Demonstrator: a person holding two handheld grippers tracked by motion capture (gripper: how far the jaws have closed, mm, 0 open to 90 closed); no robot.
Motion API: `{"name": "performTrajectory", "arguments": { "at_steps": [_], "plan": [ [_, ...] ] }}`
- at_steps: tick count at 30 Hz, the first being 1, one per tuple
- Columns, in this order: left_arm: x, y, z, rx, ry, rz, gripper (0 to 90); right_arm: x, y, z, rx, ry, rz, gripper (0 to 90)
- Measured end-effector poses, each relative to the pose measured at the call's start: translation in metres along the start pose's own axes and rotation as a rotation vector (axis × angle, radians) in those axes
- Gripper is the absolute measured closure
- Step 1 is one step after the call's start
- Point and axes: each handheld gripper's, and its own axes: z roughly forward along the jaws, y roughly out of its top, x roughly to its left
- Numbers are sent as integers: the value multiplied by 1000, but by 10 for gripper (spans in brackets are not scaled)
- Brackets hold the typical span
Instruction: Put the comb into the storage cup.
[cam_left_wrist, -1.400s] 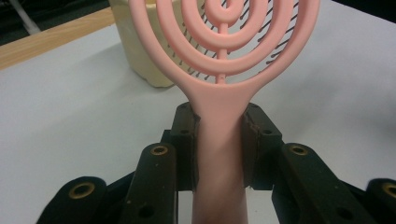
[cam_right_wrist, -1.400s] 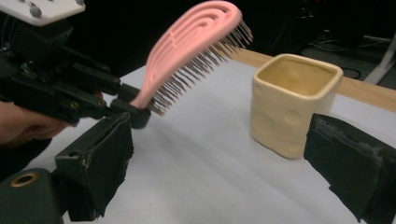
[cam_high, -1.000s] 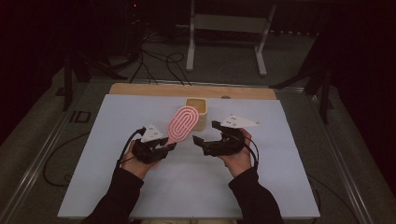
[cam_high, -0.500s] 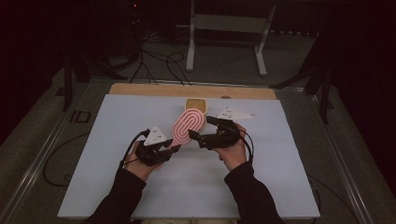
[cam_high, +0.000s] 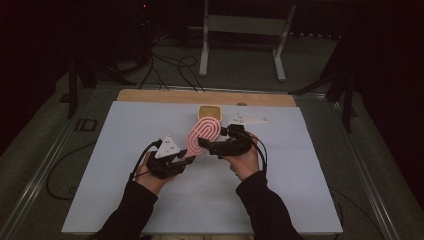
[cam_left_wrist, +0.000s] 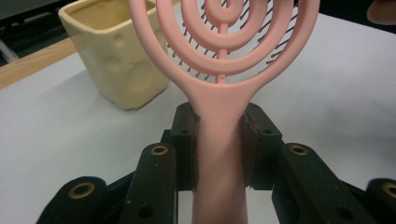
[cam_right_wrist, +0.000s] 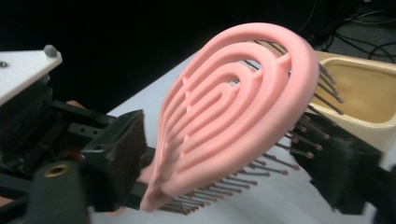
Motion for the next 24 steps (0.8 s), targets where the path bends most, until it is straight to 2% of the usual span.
{"name": "performTrajectory", "arguments": {
  "at_steps": [2, 5, 8, 9, 11, 12, 19, 24],
  "plan": [
    [-1, 0, 0, -8, -1, 2, 700, 1, 1, 1, 3, -12, 19, 298],
    [-2, 1, 0, -15, -3, 3, 701, 1, 1, 2, 14, -11, 19, 369],
    [-2, 0, 1, -13, -4, 5, 700, 1, 1, 2, 8, 2, 28, 412],
    [-2, -1, 2, -18, -4, 5, 700, 1, 1, 3, 3, 15, 47, 451],
    [-2, -1, 2, -21, -4, 2, 700, 1, 1, 3, 3, 16, 55, 459],
    [-2, -1, 2, -23, -7, 2, 700, 0, 0, 4, 3, 31, 77, 480],
    [-2, -3, 3, -24, -15, 1, 701, 2, -1, 6, 13, 37, 77, 496],
    [-3, -3, 4, -26, -23, 5, 700, 3, -1, 6, 20, 52, 95, 520]
  ]
}}
